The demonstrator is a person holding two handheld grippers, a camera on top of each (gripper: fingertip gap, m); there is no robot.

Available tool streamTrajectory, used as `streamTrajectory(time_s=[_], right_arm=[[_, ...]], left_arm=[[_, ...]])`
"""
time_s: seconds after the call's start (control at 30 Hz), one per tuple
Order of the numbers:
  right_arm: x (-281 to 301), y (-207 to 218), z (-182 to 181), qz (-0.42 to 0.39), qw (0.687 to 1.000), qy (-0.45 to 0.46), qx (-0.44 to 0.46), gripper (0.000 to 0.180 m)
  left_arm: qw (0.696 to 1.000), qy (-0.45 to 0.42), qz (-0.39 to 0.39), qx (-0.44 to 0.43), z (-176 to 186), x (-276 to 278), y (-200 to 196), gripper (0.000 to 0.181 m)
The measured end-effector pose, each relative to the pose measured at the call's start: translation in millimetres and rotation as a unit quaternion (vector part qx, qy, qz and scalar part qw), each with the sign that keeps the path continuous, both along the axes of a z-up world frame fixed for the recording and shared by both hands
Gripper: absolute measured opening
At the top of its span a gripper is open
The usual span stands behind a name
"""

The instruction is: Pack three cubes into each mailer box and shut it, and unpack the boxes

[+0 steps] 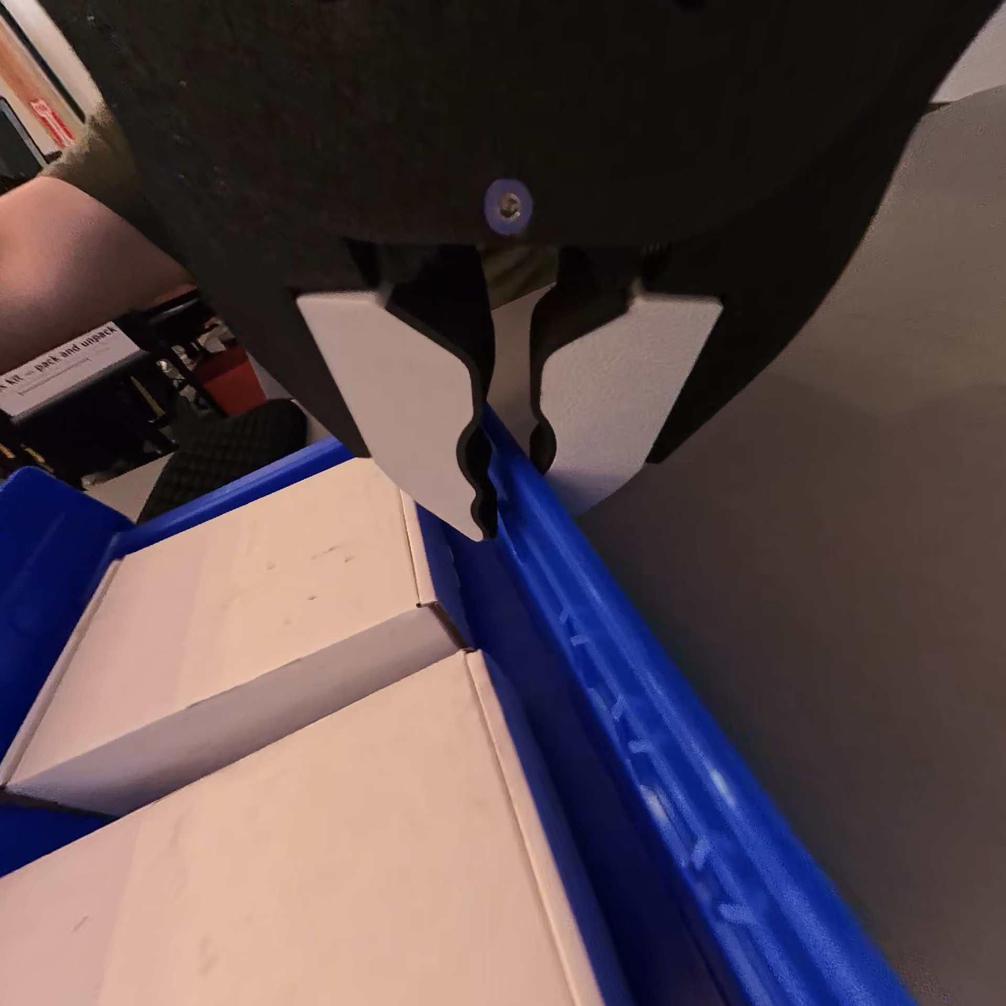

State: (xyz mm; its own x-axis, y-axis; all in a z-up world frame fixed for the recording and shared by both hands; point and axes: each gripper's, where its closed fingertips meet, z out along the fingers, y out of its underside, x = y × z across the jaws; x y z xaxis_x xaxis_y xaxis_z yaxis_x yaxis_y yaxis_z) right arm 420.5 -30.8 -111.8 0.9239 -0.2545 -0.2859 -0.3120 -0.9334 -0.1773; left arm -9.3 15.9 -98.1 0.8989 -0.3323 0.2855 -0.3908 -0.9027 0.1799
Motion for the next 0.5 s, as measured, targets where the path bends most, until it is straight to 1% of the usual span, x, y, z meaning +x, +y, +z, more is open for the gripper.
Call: streamTrajectory(time_s=[0.1, 0.2, 0.27, 0.37, 0.5], right_arm=[[-9.6, 3.0, 0.1, 0.005, 1.000, 0.002, 0.000, 0.010], [-18.5, 8.2, -0.5, 0.009, 1.000, 0.002, 0.004, 0.010], [-27.8, 12.4, -3.9, 0.013, 1.000, 0.006, 0.007, 0.010], [-46.0, 21.6, -7.4, 0.016, 1.000, 0.020, 0.016, 0.010], [-67.5, 34.3, -7.4, 0.036, 0.999, 0.007, 0.014, 0.009]], left_arm=[[0.999, -0.017, 0.032, -0.002, 0.3, -16.3, 11.1, 0.007], [0.999, -0.011, 0.038, 0.008, 0.8, -50.2, 22.9, 0.007], [0.999, -0.021, 0.046, 0.009, 1.1, -76.1, 29.2, 0.007], [0.997, -0.035, 0.073, 0.008, 2.0, -122.3, 37.2, 0.009], [0.996, 0.011, 0.073, 0.040, 2.6, -199.3, 43.7, 0.006]])
